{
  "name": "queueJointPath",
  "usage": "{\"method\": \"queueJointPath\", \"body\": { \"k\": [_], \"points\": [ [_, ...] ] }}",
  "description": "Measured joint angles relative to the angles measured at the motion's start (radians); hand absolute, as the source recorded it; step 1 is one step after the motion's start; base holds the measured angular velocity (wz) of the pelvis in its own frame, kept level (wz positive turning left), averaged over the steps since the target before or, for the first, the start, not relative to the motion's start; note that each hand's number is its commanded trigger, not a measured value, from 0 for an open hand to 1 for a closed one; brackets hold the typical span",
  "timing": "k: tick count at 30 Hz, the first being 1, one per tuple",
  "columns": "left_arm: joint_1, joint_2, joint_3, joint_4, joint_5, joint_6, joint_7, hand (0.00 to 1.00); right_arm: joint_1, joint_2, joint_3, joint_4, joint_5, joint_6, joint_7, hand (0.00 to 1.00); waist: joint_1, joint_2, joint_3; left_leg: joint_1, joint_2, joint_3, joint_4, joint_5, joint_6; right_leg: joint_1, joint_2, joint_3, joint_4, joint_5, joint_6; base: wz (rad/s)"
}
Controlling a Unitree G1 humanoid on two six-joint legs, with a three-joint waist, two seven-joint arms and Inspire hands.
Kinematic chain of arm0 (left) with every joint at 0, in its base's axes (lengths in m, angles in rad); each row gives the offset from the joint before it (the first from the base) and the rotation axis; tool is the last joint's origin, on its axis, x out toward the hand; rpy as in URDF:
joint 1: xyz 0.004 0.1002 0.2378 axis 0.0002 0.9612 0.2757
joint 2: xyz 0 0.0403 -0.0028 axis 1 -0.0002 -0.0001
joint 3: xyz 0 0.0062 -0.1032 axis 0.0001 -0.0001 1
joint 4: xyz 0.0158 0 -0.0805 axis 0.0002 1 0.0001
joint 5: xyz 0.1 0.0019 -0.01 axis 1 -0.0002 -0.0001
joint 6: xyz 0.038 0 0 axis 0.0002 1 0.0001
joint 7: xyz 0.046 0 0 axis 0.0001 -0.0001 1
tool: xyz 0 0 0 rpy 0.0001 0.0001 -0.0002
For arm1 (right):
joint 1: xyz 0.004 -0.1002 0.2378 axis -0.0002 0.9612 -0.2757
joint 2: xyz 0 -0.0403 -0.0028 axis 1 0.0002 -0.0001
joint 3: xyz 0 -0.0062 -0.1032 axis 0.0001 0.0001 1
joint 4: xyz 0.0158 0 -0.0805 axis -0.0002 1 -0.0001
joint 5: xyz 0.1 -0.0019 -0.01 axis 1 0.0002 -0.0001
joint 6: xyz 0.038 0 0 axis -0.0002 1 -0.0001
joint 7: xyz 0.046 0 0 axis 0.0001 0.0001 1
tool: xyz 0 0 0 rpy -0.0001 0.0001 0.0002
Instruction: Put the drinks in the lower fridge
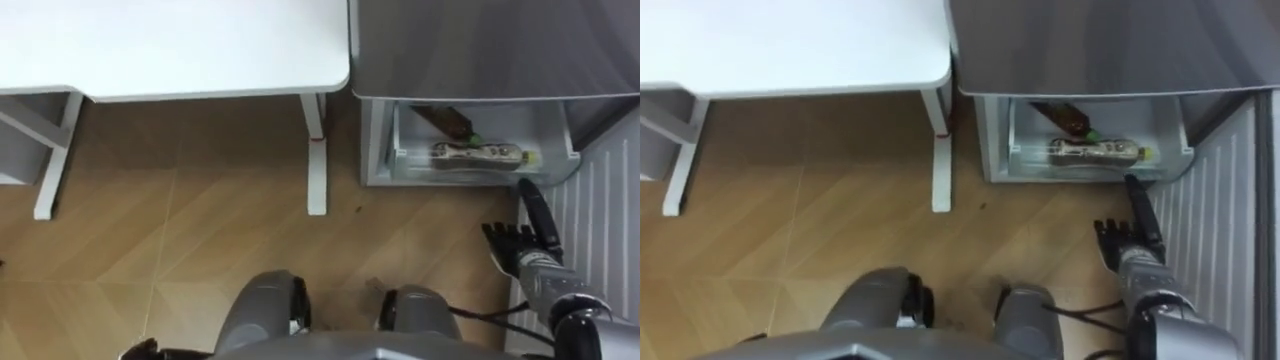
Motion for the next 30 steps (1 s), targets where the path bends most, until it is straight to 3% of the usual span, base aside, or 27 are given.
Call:
{"method": "queueJointPath", "body": {
  "k": [5,10,14,16,18,24,27,30],
  "points": [
    [-0.046,0.003,-0.002,-0.005,0.001,0.0,0.007,0.0,-0.053,-0.036,0.034,0.001,0.001,-0.003,0.012,0.0,0.031,-0.012,0.0035,-0.133,0.003,-0.038,0.113,-0.022,-0.016,-0.115,-0.006,-0.02,0.127,-0.033,-0.022,0.11],
    [-0.083,0.028,-0.086,-0.01,0.0,0.0,0.014,0.0,-0.124,-0.099,0.143,-0.001,-0.036,-0.012,0.051,0.0,0.059,-0.025,0.0073,-0.271,0.007,-0.043,0.225,-0.036,-0.019,-0.249,-0.012,-0.011,0.25,-0.054,-0.036,0.0],
    [-0.099,0.052,-0.116,-0.019,-0.007,-0.004,0.013,0.0,-0.151,-0.112,0.176,-0.028,-0.037,-0.015,0.058,0.0,0.084,-0.027,0.008,-0.368,0.012,-0.051,0.299,-0.047,-0.02,-0.341,-0.017,-0.012,0.326,-0.072,-0.045,0.01],
    [-0.104,0.06,-0.141,-0.017,-0.014,-0.011,0.014,0.0,-0.176,-0.113,0.197,-0.06,-0.037,-0.018,0.06,0.0,0.088,-0.029,0.0084,-0.429,0.008,-0.054,0.34,-0.051,-0.018,-0.396,-0.034,-0.017,0.374,-0.084,-0.057,0.09],
    [-0.104,0.062,-0.153,-0.017,-0.012,-0.017,0.014,0.0,-0.197,-0.118,0.207,-0.065,-0.04,-0.018,0.061,0.0,0.096,-0.029,0.0084,-0.464,-0.003,-0.064,0.365,-0.052,-0.018,-0.426,-0.041,-0.02,0.399,-0.093,-0.055,0.16],
    [-0.081,0.073,-0.172,-0.019,-0.01,-0.02,0.019,0.0,-0.225,-0.151,0.252,-0.086,-0.045,-0.021,0.053,0.0,0.112,-0.041,0.0087,-0.588,-0.004,-0.083,0.448,-0.065,-0.008,-0.527,-0.041,-0.028,0.463,-0.099,-0.048,0.02],
    [-0.074,0.077,-0.177,-0.018,-0.014,-0.023,0.019,0.0,-0.225,-0.158,0.271,-0.116,-0.044,-0.051,0.025,0.0,0.131,-0.042,0.0081,-0.607,-0.008,-0.076,0.454,-0.069,-0.001,-0.551,-0.044,-0.016,0.471,-0.097,-0.042,-0.05],
    [-0.068,0.081,-0.18,-0.018,-0.039,-0.037,0.021,0.0,-0.226,-0.163,0.274,-0.157,-0.03,-0.079,-0.048,0.0,0.148,-0.042,0.0084,-0.622,-0.031,-0.081,0.449,-0.07,0.0,-0.567,-0.067,-0.019,0.472,-0.097,-0.042,0.01]
  ]
}}
